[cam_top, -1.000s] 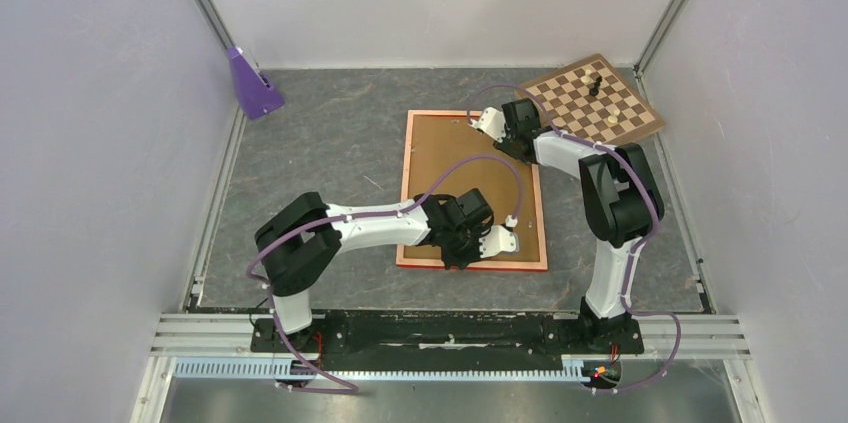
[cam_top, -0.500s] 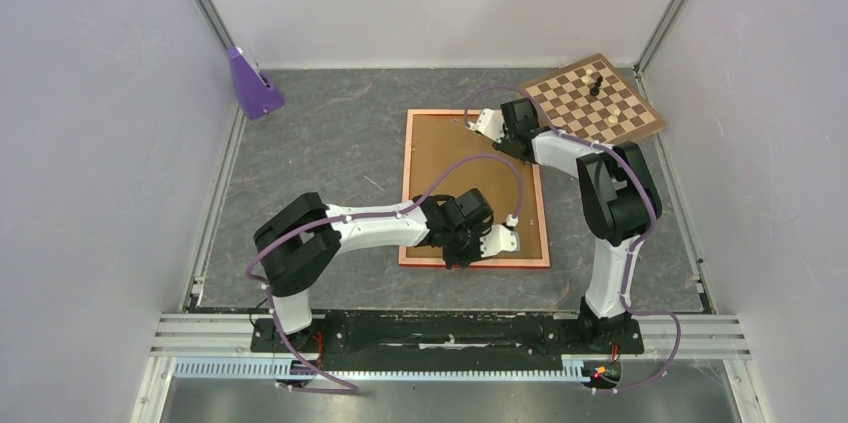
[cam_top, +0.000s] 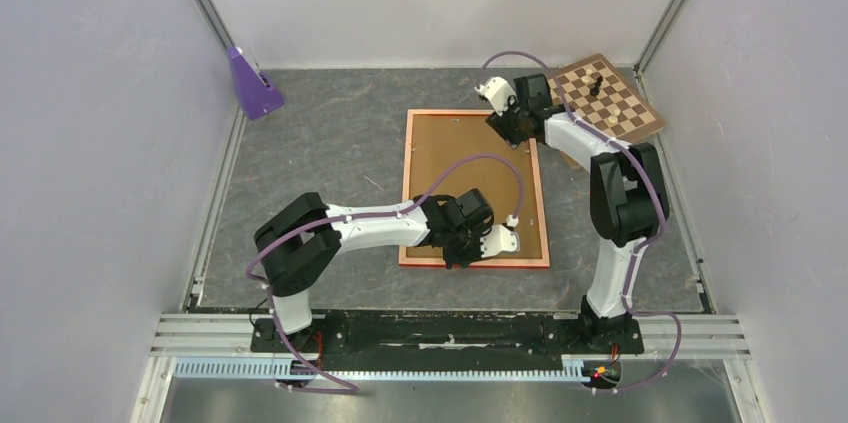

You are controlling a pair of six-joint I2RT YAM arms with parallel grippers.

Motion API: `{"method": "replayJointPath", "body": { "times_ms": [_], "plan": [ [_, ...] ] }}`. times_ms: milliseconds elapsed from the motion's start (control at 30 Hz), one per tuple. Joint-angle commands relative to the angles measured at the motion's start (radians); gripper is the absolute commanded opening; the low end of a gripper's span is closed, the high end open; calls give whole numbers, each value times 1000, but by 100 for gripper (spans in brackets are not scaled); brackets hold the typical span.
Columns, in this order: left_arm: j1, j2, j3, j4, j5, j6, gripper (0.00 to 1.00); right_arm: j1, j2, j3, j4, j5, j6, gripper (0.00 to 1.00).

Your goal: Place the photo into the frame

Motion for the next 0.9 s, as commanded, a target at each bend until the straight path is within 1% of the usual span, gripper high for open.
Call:
{"method": "replayJointPath", "body": {
  "times_ms": [0, 200, 500, 600, 667, 767, 867],
  "plan": [
    [-30, 50, -49, -210, 1, 39, 3, -2, -69, 74, 6, -105, 111, 57],
    [-30, -23, -96, -268, -101, 83, 2, -4, -75, 69, 18, -110, 147, 58],
    [-28, -115, -139, -405, -221, 203, 2, -4, -96, 12, 59, -132, 182, 59],
    [-22, -140, -166, -410, -274, 230, 3, -3, -110, -21, 75, -136, 173, 59],
    [-10, -148, -173, -415, -284, 241, 3, -3, -112, -28, 77, -145, 171, 59],
    [16, -161, -169, -417, -260, 246, 9, 1, -102, -25, 80, -173, 175, 59],
    [35, -169, -152, -415, -241, 236, 26, 20, -73, -1, 83, -177, 183, 59]
  ]
}}
